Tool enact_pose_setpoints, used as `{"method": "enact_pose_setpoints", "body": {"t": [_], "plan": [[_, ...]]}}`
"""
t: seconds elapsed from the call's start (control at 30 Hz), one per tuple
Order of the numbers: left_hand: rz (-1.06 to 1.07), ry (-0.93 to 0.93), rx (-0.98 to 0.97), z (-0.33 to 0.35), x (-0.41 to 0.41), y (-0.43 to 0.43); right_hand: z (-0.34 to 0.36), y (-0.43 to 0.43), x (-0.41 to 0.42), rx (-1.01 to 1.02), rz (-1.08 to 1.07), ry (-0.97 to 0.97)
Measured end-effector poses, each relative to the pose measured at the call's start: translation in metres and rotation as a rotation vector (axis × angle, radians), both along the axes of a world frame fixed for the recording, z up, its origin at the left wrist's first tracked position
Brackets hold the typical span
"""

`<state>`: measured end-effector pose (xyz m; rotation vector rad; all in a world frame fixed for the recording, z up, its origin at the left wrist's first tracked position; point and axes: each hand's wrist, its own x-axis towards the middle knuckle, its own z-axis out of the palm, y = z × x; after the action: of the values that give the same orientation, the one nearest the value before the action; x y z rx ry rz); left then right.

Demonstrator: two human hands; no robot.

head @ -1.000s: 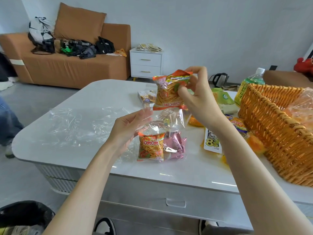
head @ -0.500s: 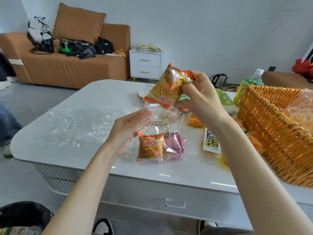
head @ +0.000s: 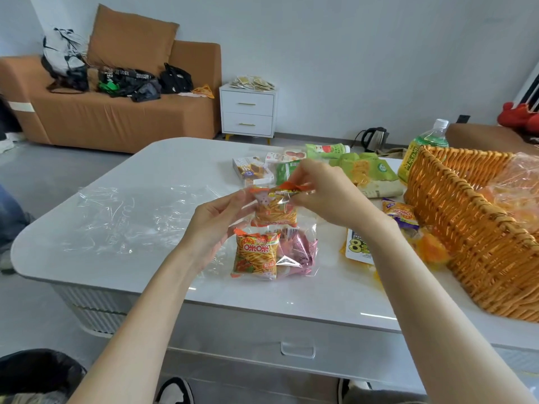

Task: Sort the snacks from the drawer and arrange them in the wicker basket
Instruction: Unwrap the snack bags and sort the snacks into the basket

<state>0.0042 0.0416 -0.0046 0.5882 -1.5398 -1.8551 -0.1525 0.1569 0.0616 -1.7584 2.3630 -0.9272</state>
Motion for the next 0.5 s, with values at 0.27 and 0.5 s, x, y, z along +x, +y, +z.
{"method": "enact_pose_setpoints", "body": {"t": [0.27, 0.5], "plan": [[-0.008, -0.011, -0.022, 0.000, -0.002, 0.002, -0.001, -0.004, 0.005, 0.105, 0.019, 0.144], [0.051, -0.007, -0.032, -0.001, -0.001, 0.003, -0.011, -0.015, 0.012, 0.140, 0.159, 0.188]]}}
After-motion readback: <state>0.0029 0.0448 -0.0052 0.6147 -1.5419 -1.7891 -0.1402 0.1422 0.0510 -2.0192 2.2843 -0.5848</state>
